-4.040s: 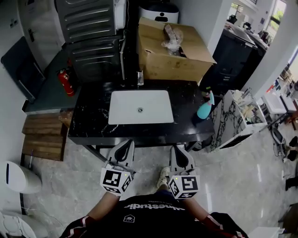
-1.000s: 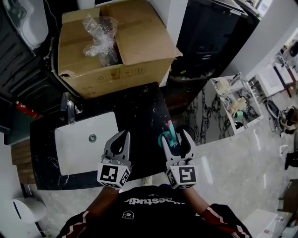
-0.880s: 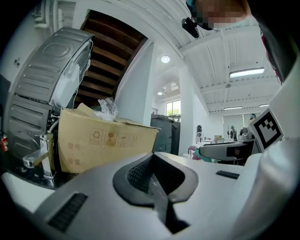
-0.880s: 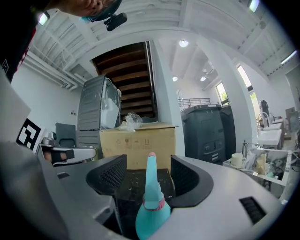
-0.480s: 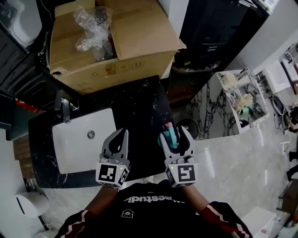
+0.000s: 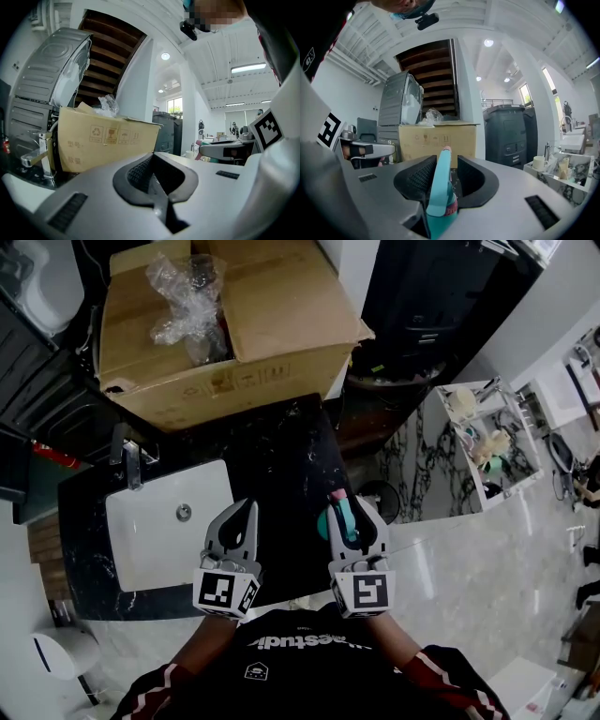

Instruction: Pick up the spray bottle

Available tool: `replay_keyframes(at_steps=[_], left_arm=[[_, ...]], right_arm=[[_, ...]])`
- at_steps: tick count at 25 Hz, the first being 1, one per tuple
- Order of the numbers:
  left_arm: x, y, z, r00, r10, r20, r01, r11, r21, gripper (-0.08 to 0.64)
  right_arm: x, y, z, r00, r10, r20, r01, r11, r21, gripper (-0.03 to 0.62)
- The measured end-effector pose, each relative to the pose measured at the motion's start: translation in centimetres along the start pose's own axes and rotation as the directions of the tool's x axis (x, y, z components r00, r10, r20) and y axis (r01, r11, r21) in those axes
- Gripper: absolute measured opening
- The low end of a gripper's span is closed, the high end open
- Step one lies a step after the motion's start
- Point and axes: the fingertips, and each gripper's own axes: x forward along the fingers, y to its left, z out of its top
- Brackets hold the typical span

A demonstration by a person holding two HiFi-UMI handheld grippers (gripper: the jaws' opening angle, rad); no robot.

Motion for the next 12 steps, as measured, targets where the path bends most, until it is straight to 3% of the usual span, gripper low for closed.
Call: replay_keyframes(at_steps=[5,12], left_arm=[[-0.13,0.23,0.04,1.000,0.007,0.000,-0.007,1.000,-0.003,0.015],[-0.37,0.23,0.20,1.000,0.007,0.004,-0.007,1.000,-0.002,0.015]], right_arm=[[-0.01,0.43,-0.28,1.000,0.013,-0.017,-0.014,0.999,-0.035,0.098],[-0.08,0.00,-0.26,0.999,-0.025,-0.036,0.024,0.999,-0.038,0.089]])
